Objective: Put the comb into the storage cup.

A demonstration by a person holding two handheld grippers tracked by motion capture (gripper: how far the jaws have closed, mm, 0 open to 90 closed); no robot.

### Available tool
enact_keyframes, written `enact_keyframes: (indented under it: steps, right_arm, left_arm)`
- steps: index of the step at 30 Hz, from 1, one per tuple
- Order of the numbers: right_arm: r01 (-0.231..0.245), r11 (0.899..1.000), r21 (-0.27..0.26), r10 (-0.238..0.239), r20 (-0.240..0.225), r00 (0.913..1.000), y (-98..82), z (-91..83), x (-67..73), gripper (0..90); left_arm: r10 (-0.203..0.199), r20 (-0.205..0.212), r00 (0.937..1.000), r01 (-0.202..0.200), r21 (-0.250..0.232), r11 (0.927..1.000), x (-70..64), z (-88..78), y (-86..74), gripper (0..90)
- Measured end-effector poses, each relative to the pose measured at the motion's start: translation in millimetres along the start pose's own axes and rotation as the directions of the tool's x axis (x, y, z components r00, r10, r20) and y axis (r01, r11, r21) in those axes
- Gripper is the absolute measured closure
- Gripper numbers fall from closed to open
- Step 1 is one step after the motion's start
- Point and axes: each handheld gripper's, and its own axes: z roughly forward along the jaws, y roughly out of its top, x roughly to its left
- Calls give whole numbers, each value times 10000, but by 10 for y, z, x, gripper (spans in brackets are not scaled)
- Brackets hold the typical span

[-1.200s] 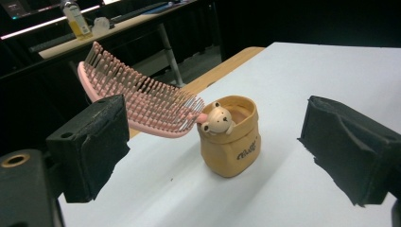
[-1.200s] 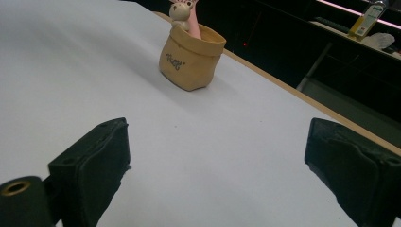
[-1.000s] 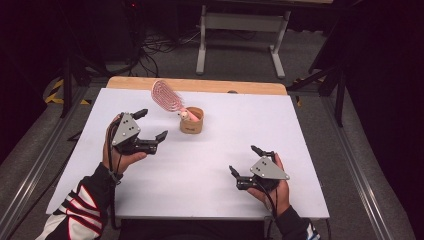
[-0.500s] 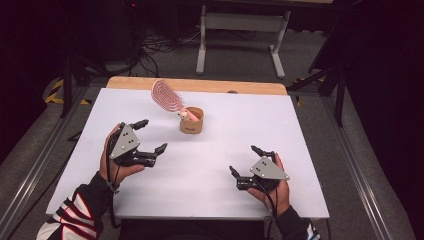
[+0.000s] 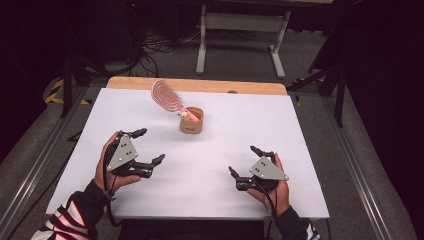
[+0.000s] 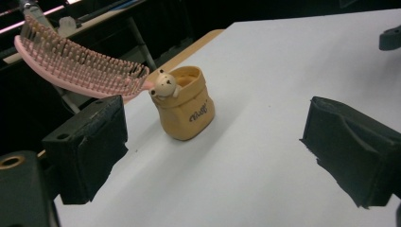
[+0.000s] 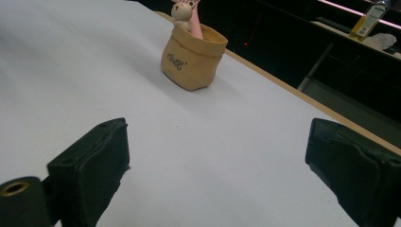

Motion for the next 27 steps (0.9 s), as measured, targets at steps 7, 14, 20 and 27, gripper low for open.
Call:
enact_keyframes:
  steps: [7,14,20,27]
  right_arm:
    - [14,10000,-52,-14,83,10000,4,-14,-1,78]
    - [147,9999,-55,-147,150,9998,2,-31,8,78]
    - [147,9999,-71,-146,156,9998,-10,-51,6,77]
    - [101,9999,-89,-99,254,9996,-22,-89,3,77]
  left_arm:
    - [172,141,9998,-173,31,9998,-79,-73,-45,62]
    - [551,21,9985,-552,263,9981,-147,-123,-137,54]
    - [524,12,9986,-524,562,9970,-145,-170,-274,54]
    - [201,-173,9996,-187,794,9967,-108,-232,-443,53]
